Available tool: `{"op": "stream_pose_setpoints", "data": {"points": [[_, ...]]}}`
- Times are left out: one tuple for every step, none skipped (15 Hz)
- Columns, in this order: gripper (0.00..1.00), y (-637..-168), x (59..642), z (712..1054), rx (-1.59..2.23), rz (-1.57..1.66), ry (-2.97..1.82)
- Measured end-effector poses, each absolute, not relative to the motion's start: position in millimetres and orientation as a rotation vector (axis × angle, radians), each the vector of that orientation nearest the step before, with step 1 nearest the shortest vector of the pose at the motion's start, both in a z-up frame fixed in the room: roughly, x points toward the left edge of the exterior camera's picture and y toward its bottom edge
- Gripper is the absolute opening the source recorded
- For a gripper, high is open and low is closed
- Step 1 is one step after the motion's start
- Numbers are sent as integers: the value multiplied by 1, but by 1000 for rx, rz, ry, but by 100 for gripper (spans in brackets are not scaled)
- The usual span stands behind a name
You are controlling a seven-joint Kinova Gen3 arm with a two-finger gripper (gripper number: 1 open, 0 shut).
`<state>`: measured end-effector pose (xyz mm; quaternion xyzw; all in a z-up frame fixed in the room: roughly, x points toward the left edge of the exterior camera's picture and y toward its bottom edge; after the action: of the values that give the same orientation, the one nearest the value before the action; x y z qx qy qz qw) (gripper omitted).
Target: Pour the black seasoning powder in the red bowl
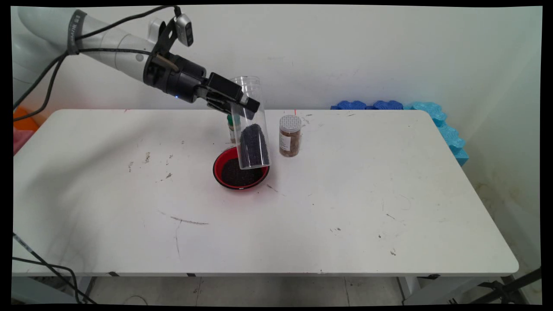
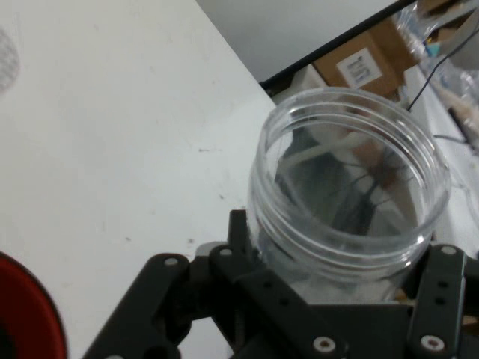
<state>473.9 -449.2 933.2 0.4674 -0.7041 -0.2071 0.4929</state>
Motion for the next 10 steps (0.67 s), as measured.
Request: {"op": "stream_pose_setpoints", "data": {"points": [[0, -449, 473, 935, 1101, -466, -1734], [0, -449, 472, 938, 1071, -434, -1755], [0, -448, 470, 941, 1038, -399, -1777], [0, -447, 467, 943, 1008, -368, -1797], [0, -446, 465, 946, 982, -343, -1814], [0, -444, 462, 948, 953, -316, -1833], [0, -443, 459, 951, 926, -290, -1851], [0, -442, 456, 953, 903, -268, -1863], [0, -440, 452, 956, 878, -243, -1876], [0, -439, 449, 959, 854, -216, -1888]]}}
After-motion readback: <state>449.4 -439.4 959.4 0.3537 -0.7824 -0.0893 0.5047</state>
